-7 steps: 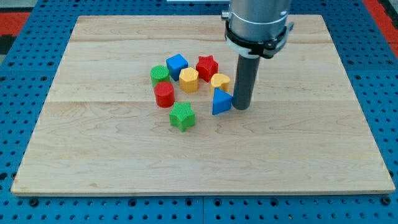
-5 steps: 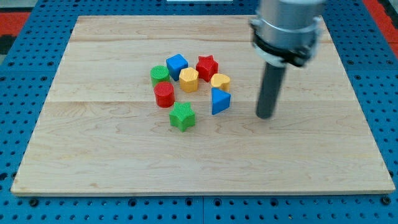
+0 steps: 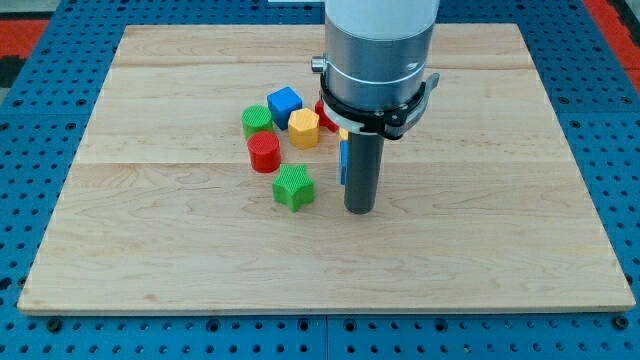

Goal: Push the green star into the group of block

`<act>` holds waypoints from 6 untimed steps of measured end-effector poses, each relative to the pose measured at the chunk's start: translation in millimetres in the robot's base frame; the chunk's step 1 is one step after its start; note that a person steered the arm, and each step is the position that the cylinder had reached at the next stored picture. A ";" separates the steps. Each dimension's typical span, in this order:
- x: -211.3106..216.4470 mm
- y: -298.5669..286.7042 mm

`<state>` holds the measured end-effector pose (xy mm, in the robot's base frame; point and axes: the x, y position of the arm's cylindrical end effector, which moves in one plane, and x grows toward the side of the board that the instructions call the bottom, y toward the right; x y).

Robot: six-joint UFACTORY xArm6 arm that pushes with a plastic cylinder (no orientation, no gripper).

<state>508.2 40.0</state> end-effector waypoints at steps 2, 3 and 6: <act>51.3 -38.7; 50.6 -61.0; 7.0 -64.5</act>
<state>515.3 -24.6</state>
